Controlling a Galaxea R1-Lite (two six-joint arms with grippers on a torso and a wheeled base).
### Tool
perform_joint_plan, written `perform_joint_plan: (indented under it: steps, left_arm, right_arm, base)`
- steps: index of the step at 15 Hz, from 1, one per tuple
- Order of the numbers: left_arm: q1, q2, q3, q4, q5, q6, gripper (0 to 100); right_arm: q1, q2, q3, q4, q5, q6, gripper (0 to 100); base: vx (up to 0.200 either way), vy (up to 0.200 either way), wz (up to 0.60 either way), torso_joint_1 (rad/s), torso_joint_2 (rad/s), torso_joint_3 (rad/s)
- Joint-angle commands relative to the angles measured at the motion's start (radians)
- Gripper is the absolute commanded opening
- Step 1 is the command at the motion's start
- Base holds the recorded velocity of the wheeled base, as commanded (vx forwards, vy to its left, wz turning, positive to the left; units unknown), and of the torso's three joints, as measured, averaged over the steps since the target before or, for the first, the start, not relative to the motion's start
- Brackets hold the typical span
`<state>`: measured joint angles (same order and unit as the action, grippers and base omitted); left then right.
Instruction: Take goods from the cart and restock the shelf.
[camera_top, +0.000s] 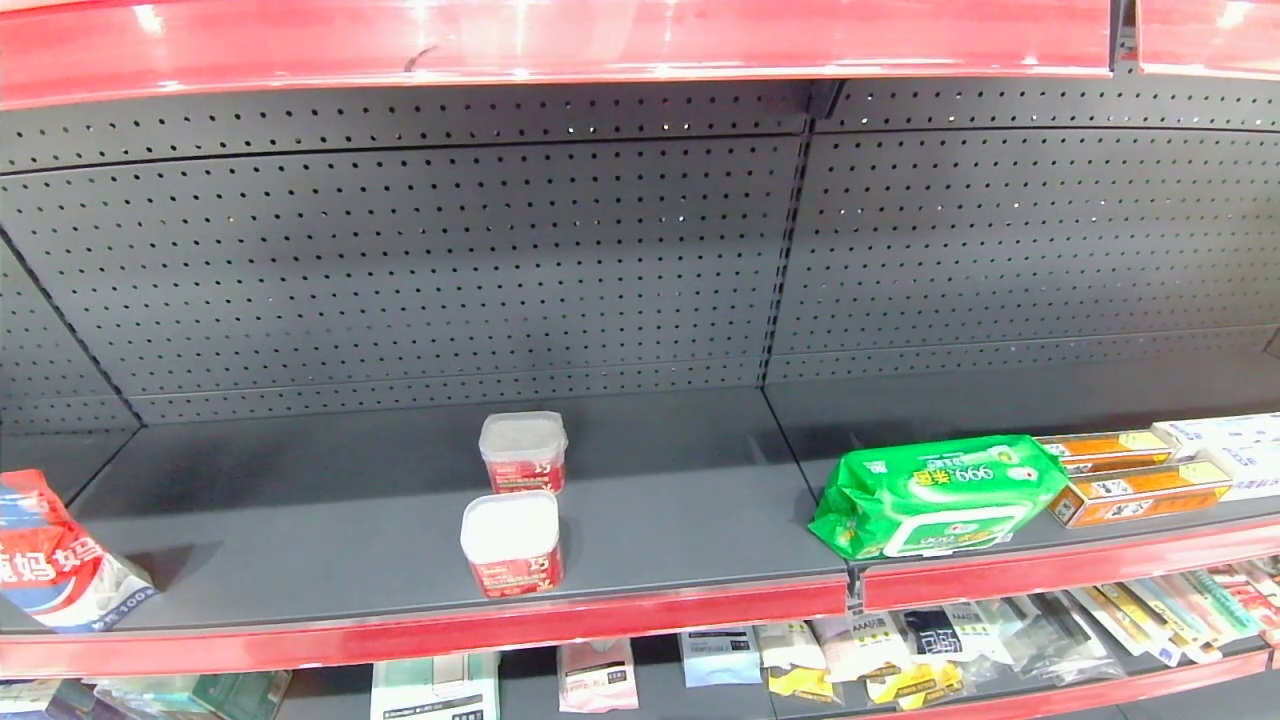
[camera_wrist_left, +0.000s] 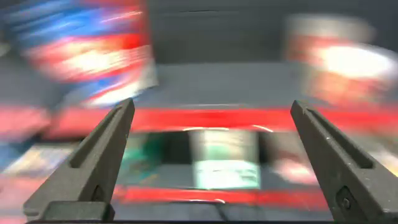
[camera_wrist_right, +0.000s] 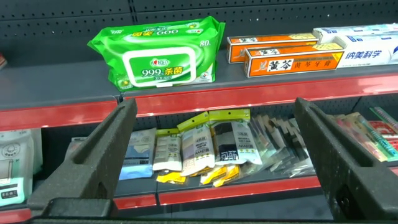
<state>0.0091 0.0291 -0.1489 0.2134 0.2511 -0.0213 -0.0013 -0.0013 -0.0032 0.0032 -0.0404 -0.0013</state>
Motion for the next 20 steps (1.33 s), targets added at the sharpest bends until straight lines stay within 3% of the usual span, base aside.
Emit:
perform_joint_plan:
  steps: [1, 3, 4, 5, 7, 8, 9, 14, 20]
  left_arm:
    - [-0.006, -0.028, 0.031, -0.011, -0.026, -0.017, 100]
    - [-0.006, -0.029, 0.083, -0.124, -0.214, 0.032, 100]
    - [-0.006, -0.029, 0.106, -0.18, -0.271, 0.038, 100]
    - [-0.006, -0.029, 0.108, -0.18, -0.32, 0.049, 100]
    - [-0.006, -0.029, 0.12, -0.19, -0.362, 0.11, 100]
    - [-0.006, -0.029, 0.134, -0.233, -0.251, 0.096, 100]
    - [-0.006, -0.029, 0.143, -0.247, -0.153, 0.05, 100]
    - [-0.006, -0.029, 0.144, -0.249, -0.164, 0.061, 100]
    - [-0.006, -0.029, 0.146, -0.25, -0.165, 0.061, 100]
  right_arm:
    - [0.0, 0.001, 0.0, 0.0, -0.001, 0.0, 100]
    - [0.0, 0.001, 0.0, 0.0, 0.001, -0.003, 100]
    - [0.0, 0.001, 0.0, 0.0, 0.001, -0.005, 100]
    - [0.0, 0.001, 0.0, 0.0, 0.001, -0.003, 100]
    - [0.0, 0.001, 0.0, 0.0, 0.001, -0.003, 100]
    - [0.0, 0.001, 0.0, 0.0, 0.001, -0.003, 100]
    - [0.0, 0.001, 0.0, 0.0, 0.001, -0.003, 100]
    - [0.0, 0.001, 0.0, 0.0, 0.001, -0.006, 100]
    - [0.0, 0.001, 0.0, 0.0, 0.004, -0.006, 100]
  base:
    - [0.0, 0.0, 0.0, 0.0, 0.0, 0.0]
    - [0.0, 0.0, 0.0, 0.0, 0.0, 0.0]
    - [0.0, 0.0, 0.0, 0.0, 0.0, 0.0]
    - [0.0, 0.0, 0.0, 0.0, 0.0, 0.0]
    - [0.0, 0.0, 0.0, 0.0, 0.0, 0.0]
    - [0.0, 0.0, 0.0, 0.0, 0.0, 0.0]
    - [0.0, 0.0, 0.0, 0.0, 0.0, 0.0]
    - [0.0, 0.0, 0.0, 0.0, 0.0, 0.0]
    - [0.0, 0.0, 0.6, 0.006, 0.0, 0.001]
